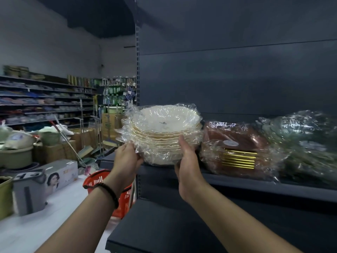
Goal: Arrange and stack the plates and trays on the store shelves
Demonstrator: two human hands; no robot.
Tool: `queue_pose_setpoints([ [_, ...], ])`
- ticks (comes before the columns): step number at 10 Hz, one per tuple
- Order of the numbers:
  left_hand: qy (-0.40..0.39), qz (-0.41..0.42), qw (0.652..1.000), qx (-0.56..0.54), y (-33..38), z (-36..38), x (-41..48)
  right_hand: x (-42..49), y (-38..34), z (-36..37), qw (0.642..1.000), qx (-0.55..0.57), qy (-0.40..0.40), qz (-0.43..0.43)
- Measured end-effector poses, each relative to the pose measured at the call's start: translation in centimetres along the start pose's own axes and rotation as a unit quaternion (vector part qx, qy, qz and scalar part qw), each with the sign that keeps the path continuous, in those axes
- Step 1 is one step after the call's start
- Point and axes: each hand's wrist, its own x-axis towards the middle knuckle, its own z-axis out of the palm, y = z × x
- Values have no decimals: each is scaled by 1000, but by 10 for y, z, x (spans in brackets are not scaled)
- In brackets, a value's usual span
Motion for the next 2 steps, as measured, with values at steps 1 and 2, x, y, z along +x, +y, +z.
queue_pose_setpoints([
  [1, -12, -11, 1000, 26, 7, 1, -6, -8, -5, -8, 998, -69, -7, 3],
  [2, -31, -32, 997, 65, 19, -6, -9, -15, -8, -22, 991, -134, -16, 7],
])
